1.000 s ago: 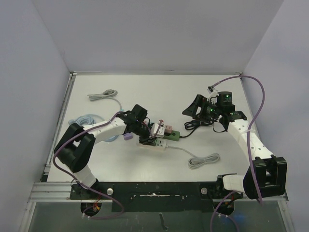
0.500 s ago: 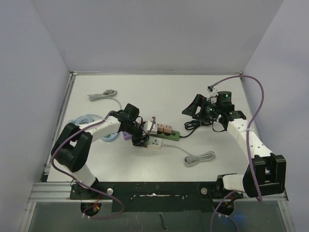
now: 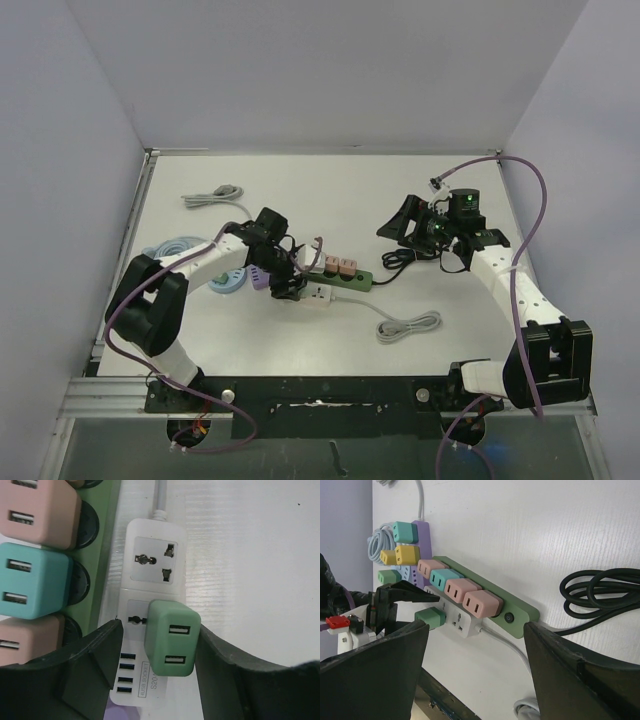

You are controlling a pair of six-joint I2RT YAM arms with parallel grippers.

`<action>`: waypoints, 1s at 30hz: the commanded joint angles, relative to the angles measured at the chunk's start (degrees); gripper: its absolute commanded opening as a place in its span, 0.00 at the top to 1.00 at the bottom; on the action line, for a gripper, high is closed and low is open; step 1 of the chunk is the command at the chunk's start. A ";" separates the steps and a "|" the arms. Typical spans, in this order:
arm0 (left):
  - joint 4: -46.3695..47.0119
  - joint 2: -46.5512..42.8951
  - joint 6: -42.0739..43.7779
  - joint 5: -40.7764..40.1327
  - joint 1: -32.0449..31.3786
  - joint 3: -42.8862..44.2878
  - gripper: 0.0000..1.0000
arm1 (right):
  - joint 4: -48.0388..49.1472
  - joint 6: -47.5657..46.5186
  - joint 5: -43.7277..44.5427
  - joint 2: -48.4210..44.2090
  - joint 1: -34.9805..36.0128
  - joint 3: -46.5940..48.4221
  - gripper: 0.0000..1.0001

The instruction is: Insert the plug

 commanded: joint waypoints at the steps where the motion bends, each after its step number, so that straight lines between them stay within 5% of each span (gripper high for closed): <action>1: -3.02 -2.02 2.65 -0.05 0.31 4.40 0.44 | 2.22 0.50 -1.02 -0.54 -0.24 1.60 0.22; 6: -3.61 -2.12 3.66 -1.22 -0.40 4.18 0.47 | 2.56 0.76 -1.02 -0.63 -0.24 1.16 0.22; 13: -5.48 -0.23 6.08 -8.19 -2.35 2.37 0.88 | 2.50 0.51 -1.02 -0.67 -0.24 0.91 0.22; 17: -4.91 1.63 6.61 -14.57 -4.20 0.69 0.98 | 2.48 0.42 -1.04 -0.52 -0.24 0.67 0.22; 30: -5.33 8.07 3.93 -17.49 -5.55 0.06 1.00 | 2.13 0.23 -0.88 -0.29 -0.25 0.74 0.22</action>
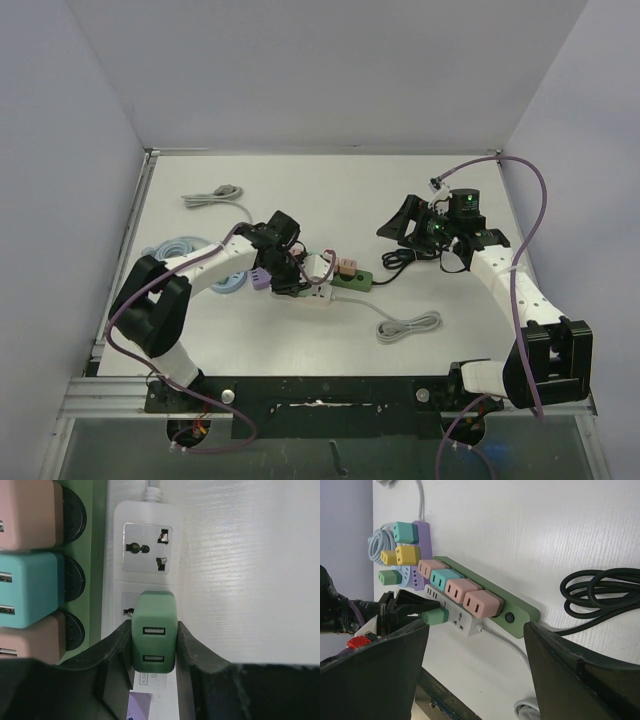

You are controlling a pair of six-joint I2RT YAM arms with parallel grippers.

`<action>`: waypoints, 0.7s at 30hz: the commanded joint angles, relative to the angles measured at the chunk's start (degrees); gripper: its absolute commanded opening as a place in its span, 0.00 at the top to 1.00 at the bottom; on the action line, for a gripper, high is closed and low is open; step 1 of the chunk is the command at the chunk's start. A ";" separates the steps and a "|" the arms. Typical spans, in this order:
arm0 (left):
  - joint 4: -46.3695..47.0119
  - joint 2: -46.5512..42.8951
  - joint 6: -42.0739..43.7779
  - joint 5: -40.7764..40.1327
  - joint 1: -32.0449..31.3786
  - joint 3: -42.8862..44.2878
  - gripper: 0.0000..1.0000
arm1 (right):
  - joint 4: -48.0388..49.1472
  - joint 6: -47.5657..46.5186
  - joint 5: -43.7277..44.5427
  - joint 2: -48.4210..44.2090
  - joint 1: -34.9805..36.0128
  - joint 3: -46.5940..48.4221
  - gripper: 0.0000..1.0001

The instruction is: Insert the plug

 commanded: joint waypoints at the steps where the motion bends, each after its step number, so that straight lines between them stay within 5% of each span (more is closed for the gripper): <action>1: -1.69 6.68 -0.51 -5.71 -0.69 -1.23 0.98 | 1.67 -0.07 -0.73 -0.32 -0.20 0.93 0.22; 5: -0.81 2.74 -3.01 -2.13 0.39 2.35 0.71 | -0.41 -0.47 -0.06 -0.91 -0.27 1.78 0.22; 9: 1.66 -4.77 -7.20 0.71 1.54 6.18 0.26 | -2.79 -0.84 1.01 -1.95 -0.28 2.69 0.22; 14: 10.16 -17.51 -20.35 -1.92 2.13 6.73 0.24 | -7.41 -1.48 3.77 -4.06 -0.34 4.29 0.21; 18: 19.58 -28.61 -45.75 -24.03 1.87 2.91 0.24 | -13.31 -3.19 11.04 -7.26 -0.41 5.52 0.21; 21: 15.05 -36.04 -66.22 -41.36 3.02 2.65 0.24 | -18.53 -5.46 20.54 -11.20 -0.59 6.15 0.20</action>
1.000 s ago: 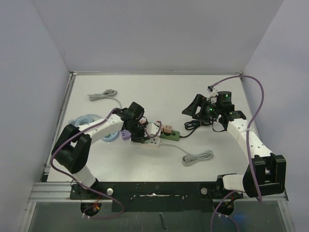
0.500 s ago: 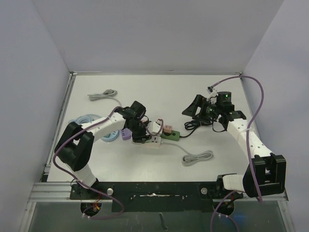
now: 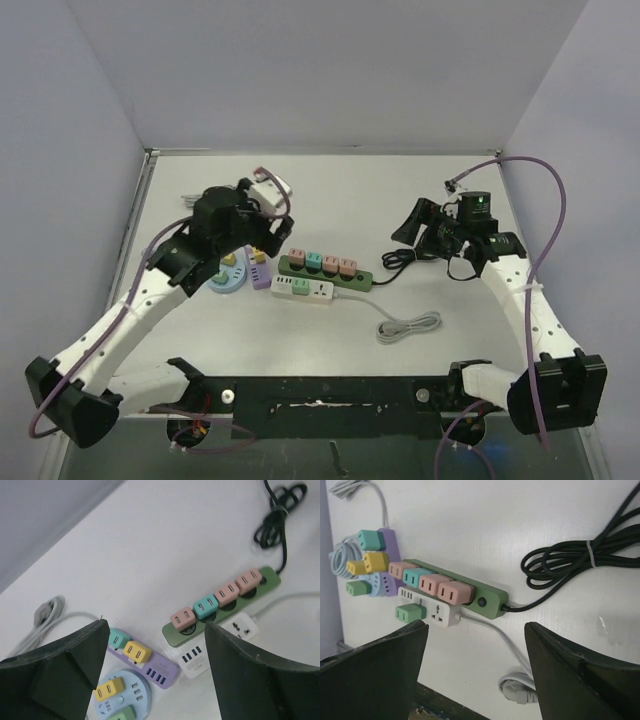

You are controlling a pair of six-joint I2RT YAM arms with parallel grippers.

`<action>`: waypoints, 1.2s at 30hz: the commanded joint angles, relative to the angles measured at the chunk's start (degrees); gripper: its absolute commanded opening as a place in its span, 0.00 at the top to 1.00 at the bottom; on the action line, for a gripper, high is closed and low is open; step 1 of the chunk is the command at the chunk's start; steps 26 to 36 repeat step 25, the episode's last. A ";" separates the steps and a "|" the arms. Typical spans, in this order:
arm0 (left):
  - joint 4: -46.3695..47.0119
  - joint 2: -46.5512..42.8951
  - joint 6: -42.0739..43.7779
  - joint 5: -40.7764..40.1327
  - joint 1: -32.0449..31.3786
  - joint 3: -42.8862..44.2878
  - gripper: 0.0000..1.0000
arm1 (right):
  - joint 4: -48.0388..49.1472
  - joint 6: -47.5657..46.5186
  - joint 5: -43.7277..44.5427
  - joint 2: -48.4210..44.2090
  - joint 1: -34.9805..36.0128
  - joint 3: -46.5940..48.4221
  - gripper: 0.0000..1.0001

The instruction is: Insert the plug

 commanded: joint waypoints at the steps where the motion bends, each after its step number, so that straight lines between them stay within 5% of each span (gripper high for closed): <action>1: -0.74 -10.30 -34.45 -24.65 1.79 -0.41 0.24 | -7.56 -3.96 14.57 -7.46 -0.50 2.97 0.20; 8: -13.07 -32.08 -47.53 -25.14 3.14 -6.56 0.23 | -11.82 -5.49 28.22 -24.16 -0.46 -1.03 0.18; 15: -28.84 -44.81 -53.37 -36.09 3.20 -0.29 0.24 | -19.33 -4.76 35.10 -39.49 -0.50 3.05 0.12; 23: -39.90 -45.88 -53.04 -41.35 3.24 9.20 0.23 | -27.79 -3.75 37.51 -45.36 -0.49 10.09 0.08; 36: -40.78 -45.10 -52.47 -40.60 3.30 9.67 0.23 | -28.96 -3.58 38.04 -45.95 -0.50 10.58 0.06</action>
